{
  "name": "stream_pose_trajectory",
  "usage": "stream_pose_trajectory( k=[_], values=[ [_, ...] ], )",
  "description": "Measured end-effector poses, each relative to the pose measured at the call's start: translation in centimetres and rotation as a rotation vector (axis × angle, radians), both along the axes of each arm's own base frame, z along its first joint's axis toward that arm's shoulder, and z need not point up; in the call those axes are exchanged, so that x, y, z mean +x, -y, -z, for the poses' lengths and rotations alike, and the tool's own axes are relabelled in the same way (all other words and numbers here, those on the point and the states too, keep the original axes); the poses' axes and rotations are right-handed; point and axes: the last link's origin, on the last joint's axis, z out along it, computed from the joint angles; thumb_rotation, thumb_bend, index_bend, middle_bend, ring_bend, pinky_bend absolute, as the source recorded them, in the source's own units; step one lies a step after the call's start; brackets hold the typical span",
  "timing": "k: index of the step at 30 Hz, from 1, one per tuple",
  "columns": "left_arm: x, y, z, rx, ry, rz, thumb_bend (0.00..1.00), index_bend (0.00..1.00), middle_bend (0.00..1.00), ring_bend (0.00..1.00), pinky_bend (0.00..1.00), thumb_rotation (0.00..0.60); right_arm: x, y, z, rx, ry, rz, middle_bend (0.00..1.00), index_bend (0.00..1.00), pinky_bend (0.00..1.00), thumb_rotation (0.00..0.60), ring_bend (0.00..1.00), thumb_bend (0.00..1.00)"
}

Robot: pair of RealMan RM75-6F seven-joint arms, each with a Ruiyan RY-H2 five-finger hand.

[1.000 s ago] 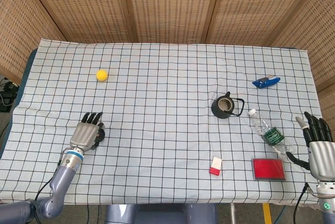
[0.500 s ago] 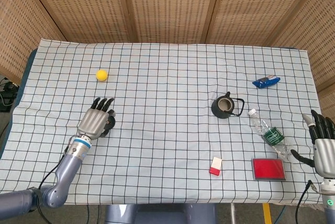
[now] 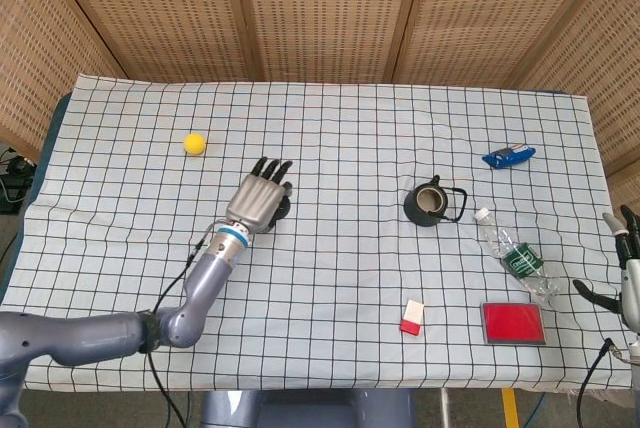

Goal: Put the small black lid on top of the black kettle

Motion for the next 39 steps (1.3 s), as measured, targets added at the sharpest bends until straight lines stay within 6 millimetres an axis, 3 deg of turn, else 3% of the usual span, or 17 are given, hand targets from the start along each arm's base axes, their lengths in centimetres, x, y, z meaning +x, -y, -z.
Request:
stream_pose_trajectory(
  k=[11, 13, 17, 22, 31, 39],
  values=[
    [4.8, -1.7, 4.0, 0.001, -0.060, -0.015, 0.37, 0.38, 0.00, 0.00, 0.00, 0.600, -0.4, 0.0, -0.6, -0.008, 0.035, 0.000, 0.00, 0.12, 0.00, 0.600, 0.00, 0.14],
    [5.2, -1.7, 4.6, 0.000, -0.069, -0.020, 0.32, 0.33, 0.00, 0.00, 0.00, 0.600, -0.4, 0.0, -0.6, -0.009, 0.039, 0.000, 0.00, 0.12, 0.00, 0.600, 0.00, 0.14],
    [5.8, -1.7, 5.6, -0.007, -0.079, -0.026, 0.14, 0.27, 0.00, 0.00, 0.00, 0.600, -0.5, 0.0, -0.7, -0.004, 0.046, -0.003, 0.00, 0.12, 0.00, 0.600, 0.00, 0.14],
    [5.4, -1.6, 5.9, -0.013, -0.083, -0.029, 0.02, 0.07, 0.00, 0.00, 0.00, 0.600, -0.5, 0.0, -0.8, -0.007, 0.046, -0.002, 0.00, 0.12, 0.00, 0.600, 0.00, 0.14],
    [3.3, -1.2, 3.9, -0.017, -0.018, -0.058, 0.01, 0.03, 0.00, 0.00, 0.00, 0.600, -0.5, -0.1, -0.7, -0.003, 0.036, 0.003, 0.00, 0.12, 0.00, 0.600, 0.00, 0.14],
    [-2.0, 0.9, -1.7, 0.055, 0.054, -0.046, 0.01, 0.00, 0.00, 0.00, 0.00, 0.600, -0.4, 0.1, 0.0, 0.017, 0.007, 0.014, 0.00, 0.12, 0.00, 0.600, 0.00, 0.14]
  ],
)
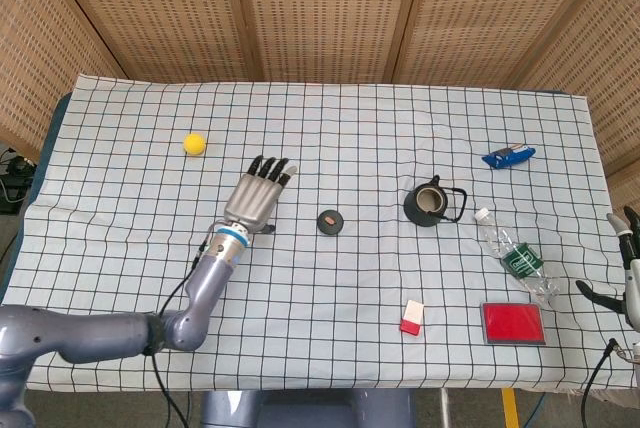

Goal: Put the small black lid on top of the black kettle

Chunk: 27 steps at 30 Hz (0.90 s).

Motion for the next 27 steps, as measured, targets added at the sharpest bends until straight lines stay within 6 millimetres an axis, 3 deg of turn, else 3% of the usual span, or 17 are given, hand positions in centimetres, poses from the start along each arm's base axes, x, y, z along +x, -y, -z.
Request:
stream_pose_trajectory(
  k=[8, 14, 22, 27],
  values=[
    [-8.2, 5.1, -7.5, 0.169, 0.086, -0.037, 0.01, 0.00, 0.00, 0.00, 0.00, 0.600, 0.4, 0.1, 0.9, 0.017, -0.018, 0.001, 0.00, 0.12, 0.00, 0.600, 0.00, 0.14],
    [-13.2, 9.6, -11.2, 0.254, 0.131, -0.081, 0.01, 0.00, 0.00, 0.00, 0.00, 0.600, 0.9, 0.1, 1.4, 0.016, -0.030, -0.018, 0.00, 0.12, 0.00, 0.600, 0.00, 0.14],
    [-18.2, 13.9, -13.7, 0.320, 0.153, -0.156, 0.01, 0.00, 0.00, 0.00, 0.00, 0.600, 2.5, 0.7, 1.7, 0.020, -0.014, -0.051, 0.00, 0.14, 0.00, 0.600, 0.00, 0.14],
    [-20.2, 14.7, -14.6, 0.330, 0.182, -0.189, 0.01, 0.00, 0.00, 0.00, 0.00, 0.600, 5.8, 2.1, 1.9, 0.031, -0.019, -0.121, 0.00, 0.18, 0.00, 0.600, 0.00, 0.14]
  ],
)
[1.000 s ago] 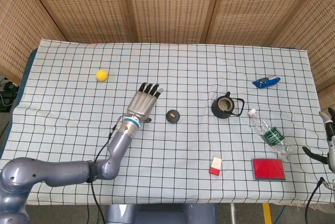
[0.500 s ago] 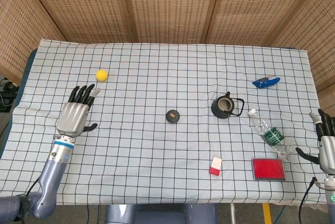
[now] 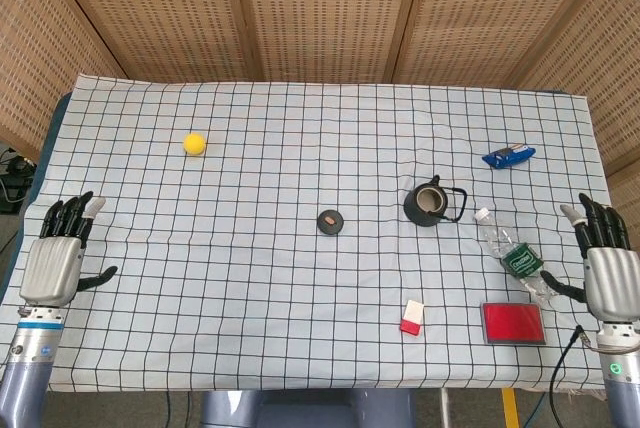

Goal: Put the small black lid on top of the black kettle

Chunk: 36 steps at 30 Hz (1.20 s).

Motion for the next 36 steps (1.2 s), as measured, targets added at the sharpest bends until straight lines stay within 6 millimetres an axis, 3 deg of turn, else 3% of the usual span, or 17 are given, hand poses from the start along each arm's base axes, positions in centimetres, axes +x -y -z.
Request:
stream_pose_trajectory(
  k=[5, 10, 15, 20, 29, 36],
  values=[
    [0.1, 0.4, -0.6, 0.003, 0.037, 0.033, 0.01, 0.00, 0.00, 0.00, 0.00, 0.600, 5.8, 2.4, 0.9, 0.031, -0.016, -0.102, 0.01, 0.24, 0.00, 0.600, 0.00, 0.14],
    [-0.2, 0.4, -0.7, -0.022, 0.071, 0.041, 0.01, 0.00, 0.00, 0.00, 0.00, 0.600, 12.1, 5.0, 2.9, 0.096, -0.043, -0.199, 0.08, 0.35, 0.00, 0.600, 0.00, 0.17],
    [-0.4, 0.0, -0.8, -0.041, 0.106, 0.042, 0.01, 0.00, 0.00, 0.00, 0.00, 0.600, 17.4, 7.4, 6.2, 0.168, -0.092, -0.258, 0.09, 0.37, 0.00, 0.600, 0.00, 0.25],
    [-0.4, -0.2, -1.0, -0.058, 0.128, 0.050, 0.01, 0.00, 0.00, 0.00, 0.00, 0.600, 21.6, 9.1, 10.8, 0.281, -0.077, -0.253, 0.07, 0.34, 0.00, 0.600, 0.00, 0.26],
    [-0.6, -0.4, -1.1, -0.089, 0.159, 0.047, 0.01, 0.00, 0.00, 0.00, 0.00, 0.600, 26.2, 12.0, 19.1, 0.472, -0.139, -0.182, 0.07, 0.33, 0.00, 0.600, 0.00, 0.33],
    [-0.7, -0.4, -1.3, -0.093, 0.170, 0.042, 0.01, 0.00, 0.00, 0.00, 0.00, 0.600, 27.1, 13.1, 21.2, 0.484, -0.184, -0.161, 0.07, 0.32, 0.00, 0.600, 0.00, 0.33]
  ],
)
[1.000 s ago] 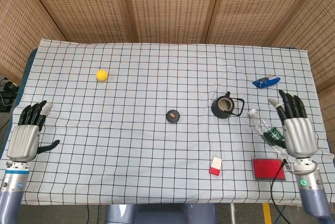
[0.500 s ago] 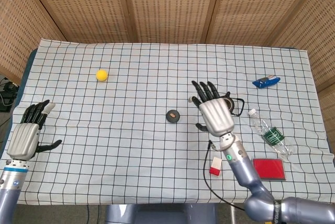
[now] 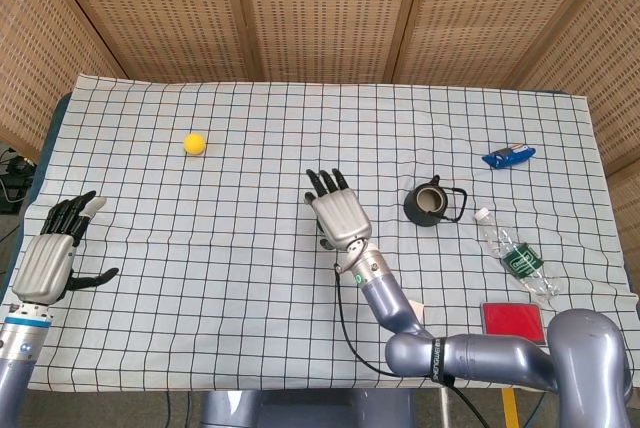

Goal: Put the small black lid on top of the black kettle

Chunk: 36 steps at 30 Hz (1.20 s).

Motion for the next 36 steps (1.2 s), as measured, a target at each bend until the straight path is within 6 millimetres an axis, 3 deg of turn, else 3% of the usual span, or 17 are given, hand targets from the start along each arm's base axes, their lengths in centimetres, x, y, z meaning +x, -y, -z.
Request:
stream_pose_trajectory(
  k=[15, 26, 36],
  values=[
    [-0.2, -0.3, 0.1, -0.017, 0.009, -0.015, 0.01, 0.00, 0.00, 0.00, 0.00, 0.600, -2.1, 1.9, 2.2, 0.018, -0.091, 0.081, 0.07, 0.36, 0.00, 0.600, 0.00, 0.37],
    [-0.5, -0.6, 0.1, -0.024, 0.012, -0.033, 0.01, 0.00, 0.00, 0.00, 0.00, 0.600, -1.9, 2.9, 3.9, 0.051, -0.123, 0.082, 0.07, 0.36, 0.00, 0.600, 0.00, 0.38],
    [-0.5, -0.7, 0.4, -0.045, 0.016, -0.035, 0.01, 0.00, 0.00, 0.00, 0.00, 0.600, -3.0, 3.8, 5.0, 0.054, -0.154, 0.107, 0.07, 0.34, 0.00, 0.600, 0.00, 0.38]
  ],
)
